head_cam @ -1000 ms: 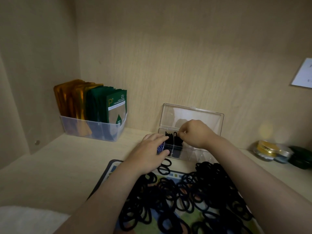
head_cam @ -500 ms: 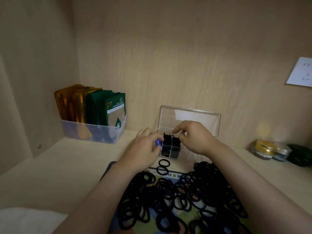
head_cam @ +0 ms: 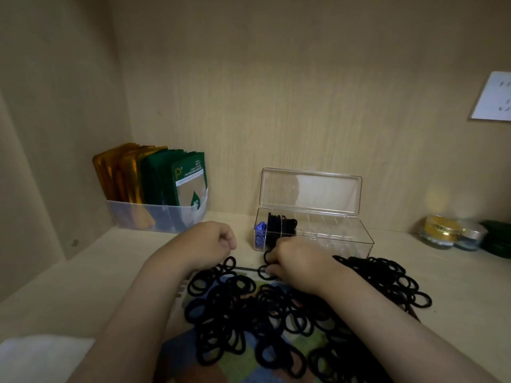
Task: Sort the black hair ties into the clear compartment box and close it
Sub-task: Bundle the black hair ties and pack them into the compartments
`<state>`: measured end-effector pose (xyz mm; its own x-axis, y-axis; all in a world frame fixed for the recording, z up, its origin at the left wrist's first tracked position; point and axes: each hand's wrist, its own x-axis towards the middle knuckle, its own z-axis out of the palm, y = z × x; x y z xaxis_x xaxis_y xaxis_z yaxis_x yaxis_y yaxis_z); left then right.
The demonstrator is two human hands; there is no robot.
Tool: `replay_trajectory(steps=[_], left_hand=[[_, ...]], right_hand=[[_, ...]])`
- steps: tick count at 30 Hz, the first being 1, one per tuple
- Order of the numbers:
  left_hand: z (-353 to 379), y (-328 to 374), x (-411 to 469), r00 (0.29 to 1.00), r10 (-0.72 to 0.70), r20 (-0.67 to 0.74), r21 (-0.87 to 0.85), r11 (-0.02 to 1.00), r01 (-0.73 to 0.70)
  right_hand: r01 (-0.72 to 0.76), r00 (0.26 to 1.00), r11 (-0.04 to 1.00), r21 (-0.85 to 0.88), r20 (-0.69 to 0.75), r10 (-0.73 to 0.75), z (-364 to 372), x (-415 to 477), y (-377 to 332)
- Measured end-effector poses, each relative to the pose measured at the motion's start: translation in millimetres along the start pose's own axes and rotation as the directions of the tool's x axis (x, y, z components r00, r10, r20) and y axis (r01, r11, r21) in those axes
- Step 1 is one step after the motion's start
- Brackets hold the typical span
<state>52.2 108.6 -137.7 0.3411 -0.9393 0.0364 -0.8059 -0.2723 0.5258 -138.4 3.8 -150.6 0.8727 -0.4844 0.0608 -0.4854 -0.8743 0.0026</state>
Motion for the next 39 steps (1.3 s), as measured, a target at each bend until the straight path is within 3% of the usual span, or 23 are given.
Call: replay_trajectory(steps=[3, 7, 10, 12, 15, 17, 20, 27, 33, 39], left_hand=[[-11, -11, -4, 0.994, -0.068, 0.088, 0.021, 0.998, 0.066], [-10, -14, -6, 0.983, -0.110, 0.144, 0.062, 0.993, 0.102], [-6, -14, -4, 0.979, -0.119, 0.163, 0.050, 0.992, 0.112], [-1, -13, -2, 0.974, -0.098, 0.205, 0.055, 0.995, 0.088], [6, -12, 2, 0.981, -0.029, 0.192, 0.052, 0.998, 0.020], [7, -13, 3, 0.990, 0.006, 0.142, 0.029, 1.000, -0.010], [8, -14, 3, 0.995, 0.017, 0.096, 0.013, 1.000, -0.019], [-5, -14, 0, 0.999, -0.013, 0.037, -0.118, 0.993, 0.018], [-17, -17, -7, 0.995, -0.009, 0.096, -0.161, 0.987, 0.024], [-19, -17, -8, 0.996, 0.013, 0.088, -0.136, 0.991, -0.001]], right_hand=[[-0.005, 1.000, 0.996, 0.092, -0.024, 0.007, 4, 3, 0], [0.043, 0.995, 0.995, 0.088, -0.096, -0.034, 0, 1, -3], [0.069, 0.984, 0.950, 0.304, -0.178, -0.015, -7, -1, -5], [0.059, 0.984, 0.862, 0.503, -0.175, 0.035, -10, -1, -9], [-0.003, 0.998, 0.644, 0.765, -0.041, 0.052, -11, -2, -16], [-0.035, 0.999, 0.560, 0.828, 0.032, 0.016, -11, -3, -22], [-0.010, 1.000, 0.615, 0.789, 0.007, 0.007, -14, -1, -22], [-0.015, 1.000, 0.597, 0.802, 0.014, 0.006, -17, -1, -30], [0.068, 0.998, 0.839, 0.540, -0.030, -0.062, -4, 4, -36], [0.096, 0.995, 0.931, 0.351, -0.042, -0.086, 1, 7, -40]])
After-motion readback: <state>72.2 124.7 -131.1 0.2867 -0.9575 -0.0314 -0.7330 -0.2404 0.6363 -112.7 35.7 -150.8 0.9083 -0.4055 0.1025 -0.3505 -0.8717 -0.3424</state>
